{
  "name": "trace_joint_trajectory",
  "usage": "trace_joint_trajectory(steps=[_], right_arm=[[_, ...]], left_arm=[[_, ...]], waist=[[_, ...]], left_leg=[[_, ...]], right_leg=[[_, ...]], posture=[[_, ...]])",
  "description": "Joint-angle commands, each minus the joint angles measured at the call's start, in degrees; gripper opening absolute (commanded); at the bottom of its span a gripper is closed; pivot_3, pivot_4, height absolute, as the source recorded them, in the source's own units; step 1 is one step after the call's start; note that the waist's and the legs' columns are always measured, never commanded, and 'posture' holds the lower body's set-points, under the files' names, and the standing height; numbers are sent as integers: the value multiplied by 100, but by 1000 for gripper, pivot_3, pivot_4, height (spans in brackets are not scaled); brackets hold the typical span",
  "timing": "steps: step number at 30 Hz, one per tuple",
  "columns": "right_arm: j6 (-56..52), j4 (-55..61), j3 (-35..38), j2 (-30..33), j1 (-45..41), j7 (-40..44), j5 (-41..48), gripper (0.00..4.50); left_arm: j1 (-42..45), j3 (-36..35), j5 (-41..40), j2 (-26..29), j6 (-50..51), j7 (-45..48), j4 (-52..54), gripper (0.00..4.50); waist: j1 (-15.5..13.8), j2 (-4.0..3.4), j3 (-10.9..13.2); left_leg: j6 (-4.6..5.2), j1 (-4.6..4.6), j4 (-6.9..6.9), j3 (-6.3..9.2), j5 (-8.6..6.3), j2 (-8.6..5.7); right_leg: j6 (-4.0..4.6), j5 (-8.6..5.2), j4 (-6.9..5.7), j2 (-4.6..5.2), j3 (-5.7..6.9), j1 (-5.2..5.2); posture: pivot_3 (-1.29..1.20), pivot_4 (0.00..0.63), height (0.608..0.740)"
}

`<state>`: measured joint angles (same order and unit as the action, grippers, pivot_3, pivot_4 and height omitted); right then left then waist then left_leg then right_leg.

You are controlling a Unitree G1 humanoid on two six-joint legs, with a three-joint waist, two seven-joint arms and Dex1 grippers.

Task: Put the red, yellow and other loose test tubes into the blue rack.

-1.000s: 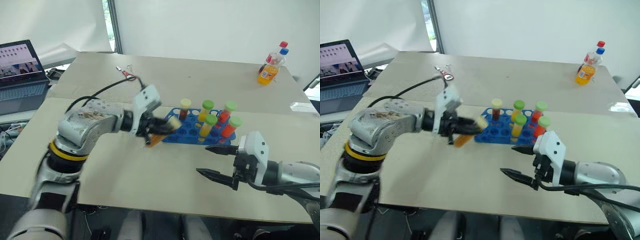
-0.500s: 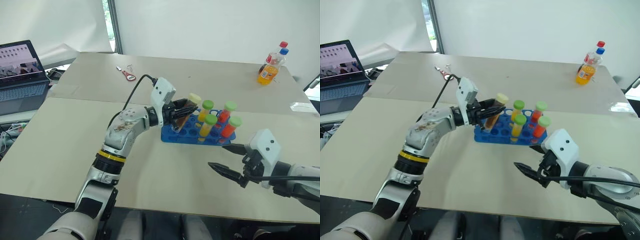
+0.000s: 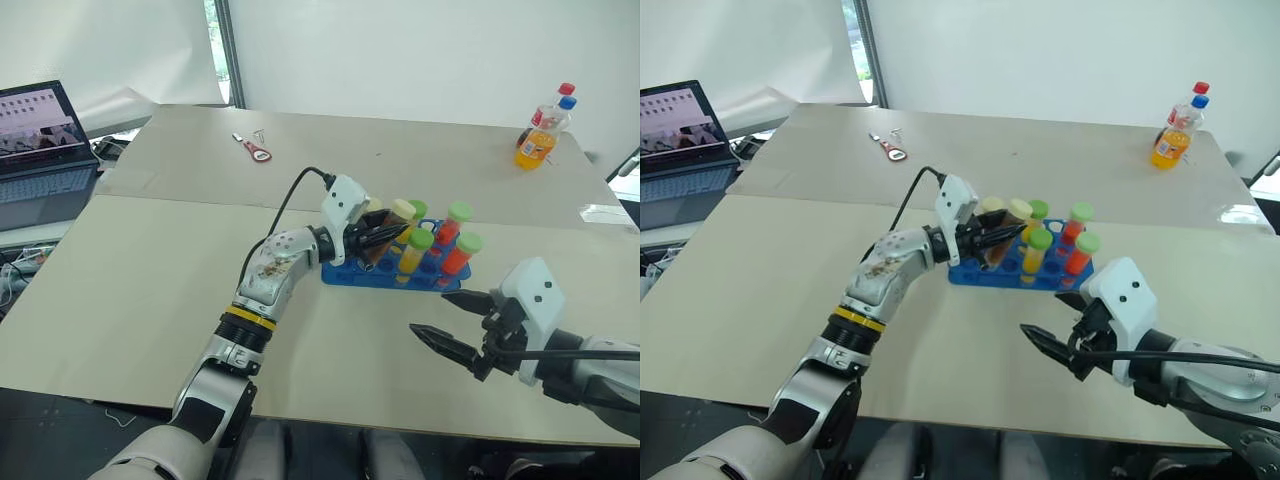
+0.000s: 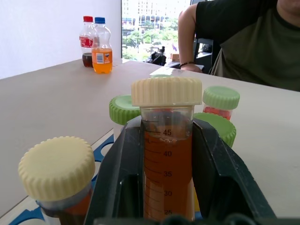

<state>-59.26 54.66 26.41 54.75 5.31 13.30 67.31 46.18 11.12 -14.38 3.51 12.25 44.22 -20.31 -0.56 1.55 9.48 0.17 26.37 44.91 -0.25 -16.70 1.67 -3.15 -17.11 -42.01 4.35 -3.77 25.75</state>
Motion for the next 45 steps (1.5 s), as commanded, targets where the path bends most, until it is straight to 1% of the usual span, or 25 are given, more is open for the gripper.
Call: trace_joint_trajectory(steps=[1,6,11,16,22,26,29,31,32,33,36,37,39,42,44,45], right_arm=[[113,109,151,139,-19,-191,243,3991],[171,45,80,232,-45,-350,346,3991],[223,32,-68,234,-119,-493,367,3991],[261,41,-176,244,-174,-599,388,3991],[393,-43,-260,67,-278,-984,172,3991],[554,-98,-258,-156,-354,-1208,111,3991],[750,-91,-249,-292,-435,-1175,77,3991],[863,-82,-243,-332,-479,-1081,52,3991],[897,-82,-249,-332,-490,-1037,44,3991],[922,-86,-251,-326,-487,-1002,34,3991],[960,-85,-311,-251,-484,-857,-99,3991],[966,-89,-335,-237,-490,-810,-158,3991],[1019,-109,-380,-230,-516,-672,-321,3991],[1167,-215,-449,-162,-533,-300,-708,3991],[1309,-335,-448,-79,-481,72,-1009,4495],[1380,-390,-423,-44,-432,268,-1144,4495]], left_arm=[[-35,36,108,-73,-252,19,11,875],[-70,-52,192,-149,-375,-151,-123,875],[-234,-74,330,-352,-764,-422,-213,874],[-454,-89,511,-400,-1179,-597,-267,874],[-824,-189,630,-379,-1815,-869,-212,873],[-1042,-173,533,-369,-1824,-811,-155,872],[-1168,-133,601,-308,-1893,-821,-97,872],[-1240,-126,589,-248,-1826,-781,-37,1905],[-1276,-113,565,-195,-1804,-703,20,2233],[-1299,-99,546,-161,-1789,-647,61,2669],[-1380,-71,514,64,-1661,-455,323,4147],[-1406,-58,504,147,-1601,-389,418,4466],[-1501,-46,502,339,-1447,-291,630,4466],[-1707,-45,529,824,-1215,-42,1082,4466],[-1784,-114,478,1221,-826,130,1475,4500],[-1807,-143,446,1371,-647,184,1651,4500]], waist=[[-4,0,0],[0,0,0],[-12,0,0],[-12,0,0],[-5,0,0],[-1,0,0],[13,-1,-1],[25,-2,-1],[26,-2,-1],[32,-3,-2],[37,-3,-2],[25,-3,-1],[15,-3,-2],[16,-5,-3],[27,-5,-3],[34,-6,-3]], left_leg=[[0,0,0,1,0,0],[0,0,0,2,0,0],[0,-1,0,2,0,0],[2,-15,0,8,1,-1],[2,-25,0,12,1,0],[2,-25,0,13,1,0],[3,-26,-1,14,1,0],[3,-27,-3,14,1,1],[3,-28,-3,14,1,2],[3,-28,-4,14,1,2],[3,-25,-5,16,1,2],[3,-24,-5,16,1,2],[3,-23,-5,17,1,1],[3,-23,-6,17,1,1],[3,-24,-9,18,1,2],[3,-24,-10,18,1,3]], right_leg=[[0,0,0,0,0,0],[0,0,1,-2,0,-2],[-1,0,2,-1,0,-7],[-3,-1,11,-2,1,-33],[-3,-1,19,-4,2,-51],[-3,-1,18,-5,2,-50],[-3,-1,20,-6,3,-50],[-3,-1,20,-8,2,-50],[-3,-1,20,-9,2,-50],[-3,-1,20,-9,2,-50],[-3,-1,21,-9,3,-47],[-3,-1,21,-8,3,-47],[-3,-1,26,-7,3,-48],[-4,-1,33,-7,3,-50],[-4,-1,35,-8,3,-50],[-4,-1,35,-9,3,-49]], posture=[[0,150,671],[0,150,671],[0,150,671],[0,150,671],[0,150,671],[0,150,671],[0,150,671],[0,150,671],[0,150,671],[0,150,671],[0,150,671],[0,150,671],[0,150,671],[0,150,671],[0,150,671],[0,150,671]])
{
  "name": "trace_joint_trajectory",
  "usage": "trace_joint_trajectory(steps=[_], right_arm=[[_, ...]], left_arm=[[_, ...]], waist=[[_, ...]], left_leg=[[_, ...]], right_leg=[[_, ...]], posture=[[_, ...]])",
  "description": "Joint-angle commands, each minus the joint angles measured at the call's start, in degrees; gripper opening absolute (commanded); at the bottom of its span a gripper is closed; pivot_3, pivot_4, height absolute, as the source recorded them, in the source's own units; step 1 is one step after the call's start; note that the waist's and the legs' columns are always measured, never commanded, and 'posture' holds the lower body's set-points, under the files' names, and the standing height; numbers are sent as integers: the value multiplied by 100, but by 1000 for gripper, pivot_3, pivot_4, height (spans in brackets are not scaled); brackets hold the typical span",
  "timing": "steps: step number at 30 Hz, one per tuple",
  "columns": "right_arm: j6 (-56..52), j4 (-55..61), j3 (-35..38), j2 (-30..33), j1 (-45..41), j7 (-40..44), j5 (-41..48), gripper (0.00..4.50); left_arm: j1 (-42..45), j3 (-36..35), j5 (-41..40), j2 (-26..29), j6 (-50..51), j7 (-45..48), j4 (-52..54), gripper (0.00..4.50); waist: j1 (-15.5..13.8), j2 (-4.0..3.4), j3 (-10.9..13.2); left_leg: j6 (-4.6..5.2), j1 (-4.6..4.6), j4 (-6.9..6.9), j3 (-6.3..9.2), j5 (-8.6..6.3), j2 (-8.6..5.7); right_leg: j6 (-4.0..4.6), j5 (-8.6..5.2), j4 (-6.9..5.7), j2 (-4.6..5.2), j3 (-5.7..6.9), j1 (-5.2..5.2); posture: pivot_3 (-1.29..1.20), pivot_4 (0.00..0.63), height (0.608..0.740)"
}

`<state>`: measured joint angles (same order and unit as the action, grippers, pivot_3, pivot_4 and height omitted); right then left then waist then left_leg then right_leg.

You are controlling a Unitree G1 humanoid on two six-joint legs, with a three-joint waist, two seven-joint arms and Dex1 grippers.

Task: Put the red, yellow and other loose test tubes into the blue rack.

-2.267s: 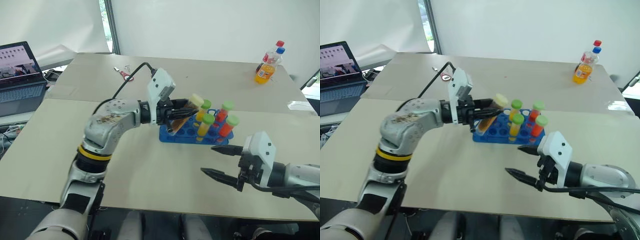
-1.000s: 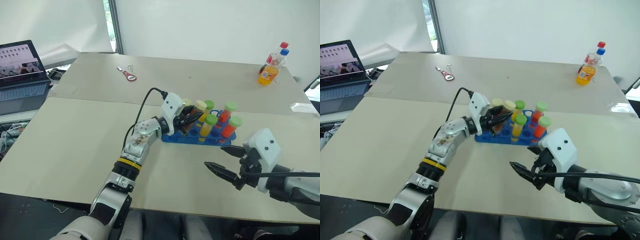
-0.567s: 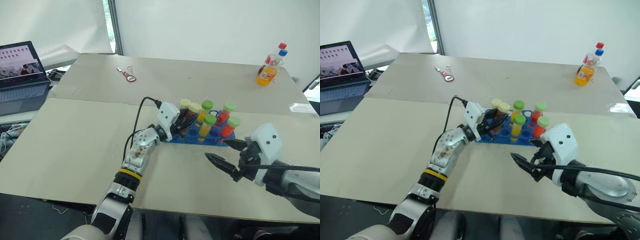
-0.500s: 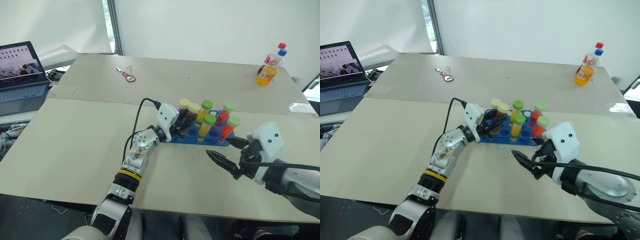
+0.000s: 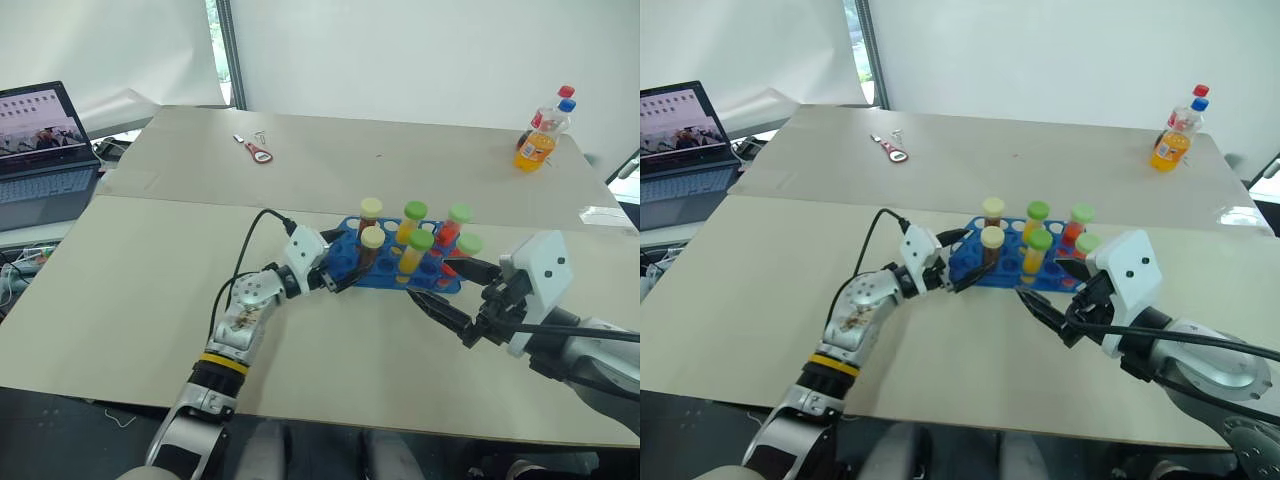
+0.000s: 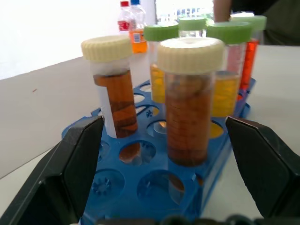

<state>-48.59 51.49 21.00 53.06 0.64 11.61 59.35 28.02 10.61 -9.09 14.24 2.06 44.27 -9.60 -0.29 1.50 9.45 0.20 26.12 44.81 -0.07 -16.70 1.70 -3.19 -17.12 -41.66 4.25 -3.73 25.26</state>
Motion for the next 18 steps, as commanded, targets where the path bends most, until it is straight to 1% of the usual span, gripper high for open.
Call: trace_joint_trajectory(steps=[1,2,4,7,9,10,13,18], right_arm=[[395,-172,200,154,86,649,-453,4495],[470,-299,299,226,122,883,-573,4495],[702,-766,606,564,258,1679,-946,4495],[974,-1329,916,968,461,2633,-1378,4495],[1158,-1728,1183,1290,654,3448,-1655,4495],[1222,-1959,1270,1374,618,3667,-1725,4495],[1453,-2407,1273,1520,469,4082,-1991,4495],[1613,-2669,1111,1582,248,4515,-2273,4495]], left_arm=[[-11,-157,-136,575,598,311,839,4500],[-39,-261,-270,923,923,522,1125,4500],[-177,-504,-540,1929,1392,1248,1702,4500],[-297,-718,-733,2737,1812,1571,2041,4500],[-366,-920,-798,3183,1892,1799,2077,4500],[-395,-982,-826,3371,1909,1926,2061,4500],[-451,-1091,-848,3602,1969,1998,2030,4500],[-600,-1235,-998,3594,2130,1956,2162,4500]], waist=[[6,0,0],[10,0,0],[38,-3,0],[58,-5,1],[27,-7,2],[22,-7,2],[17,-6,2],[36,-7,2]], left_leg=[[0,-1,-2,1,0,1],[0,-2,-2,2,0,1],[0,0,-3,3,0,3],[0,-10,-14,1,0,5],[0,-15,-16,-2,0,3],[0,-18,-19,-2,0,3],[0,-18,-19,-4,0,7],[0,-17,-25,-5,0,11]], right_leg=[[0,0,0,-1,0,0],[0,0,0,-1,1,0],[0,0,0,-3,2,1],[1,0,10,-1,2,-4],[-1,-1,19,3,3,-11],[-1,-1,22,3,3,-15],[0,0,31,-1,6,-18],[0,0,35,-2,6,-16]], posture=[[0,150,671],[0,150,671],[0,150,671],[0,150,671],[0,150,671],[0,150,671],[0,150,671],[0,150,671]])
